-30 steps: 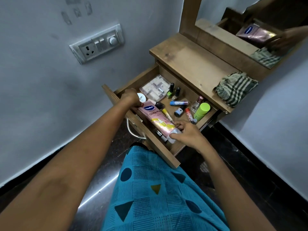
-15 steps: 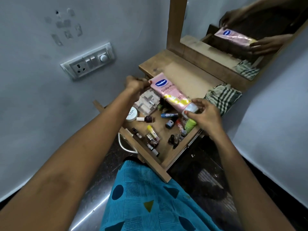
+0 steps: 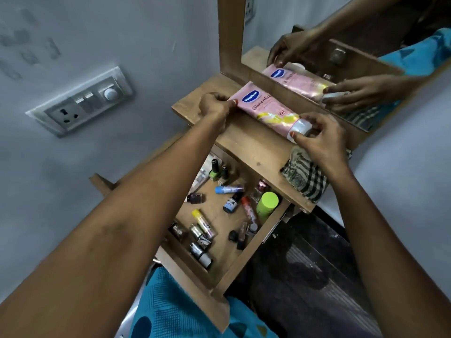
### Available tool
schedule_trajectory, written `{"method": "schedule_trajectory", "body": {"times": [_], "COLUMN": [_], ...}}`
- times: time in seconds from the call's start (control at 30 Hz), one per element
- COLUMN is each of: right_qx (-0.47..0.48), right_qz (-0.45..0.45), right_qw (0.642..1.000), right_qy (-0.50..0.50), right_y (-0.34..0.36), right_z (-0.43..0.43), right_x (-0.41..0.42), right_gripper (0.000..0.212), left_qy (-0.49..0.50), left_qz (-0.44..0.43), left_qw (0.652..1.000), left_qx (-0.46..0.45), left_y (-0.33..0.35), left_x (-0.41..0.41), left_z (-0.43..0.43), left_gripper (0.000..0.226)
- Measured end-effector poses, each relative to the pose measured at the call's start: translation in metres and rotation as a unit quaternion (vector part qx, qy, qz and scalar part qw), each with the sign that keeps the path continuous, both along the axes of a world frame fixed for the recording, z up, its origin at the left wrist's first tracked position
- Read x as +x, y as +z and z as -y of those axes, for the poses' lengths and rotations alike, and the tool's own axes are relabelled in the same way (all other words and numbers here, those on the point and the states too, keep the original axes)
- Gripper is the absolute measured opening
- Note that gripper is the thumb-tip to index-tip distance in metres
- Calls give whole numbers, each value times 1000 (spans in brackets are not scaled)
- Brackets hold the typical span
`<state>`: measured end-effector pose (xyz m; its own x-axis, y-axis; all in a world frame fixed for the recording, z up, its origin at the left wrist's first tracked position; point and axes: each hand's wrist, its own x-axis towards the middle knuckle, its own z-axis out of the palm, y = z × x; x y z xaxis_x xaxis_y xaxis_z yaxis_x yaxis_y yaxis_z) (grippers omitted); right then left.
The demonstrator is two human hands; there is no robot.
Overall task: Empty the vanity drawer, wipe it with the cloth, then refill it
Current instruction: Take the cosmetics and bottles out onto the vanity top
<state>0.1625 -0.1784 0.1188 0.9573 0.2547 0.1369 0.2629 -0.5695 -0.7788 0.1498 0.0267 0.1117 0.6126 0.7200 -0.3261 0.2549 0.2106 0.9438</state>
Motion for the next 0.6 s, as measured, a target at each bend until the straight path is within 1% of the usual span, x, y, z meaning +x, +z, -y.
{"method": "schedule_trajectory", "body": {"times": [0.2,0.33,0.37,0.43,0.5,0.6], "right_qx": [-22,-57,-67,-82,-85,-98], "right_qz": [27,43,48,53,56,55], "right_qw": [999,997,997,995,995,994], "right_qy": [1,5,6,4,-4,-15], "right_y": [-8,-12,-12,-12,-11,-9], "right_z": [4,6,6,7,6,4], "right_x": [12,14,14,14,12,10], "right_gripper": [40,42,44,46,47,49], "left_qy": [-36,-46,-54,-61,-52,-45], "left_qz": [-46,-68,-75,-78,-77,-76], "left_qw": [995,986,982,981,982,983], "left_qx": [86,145,162,167,163,161], "left_y": [-13,-18,-17,-15,-14,-10], "left_x": [14,16,15,13,11,8], "left_z": [2,0,0,1,2,7], "left_gripper": [28,28,24,9,22,26]}}
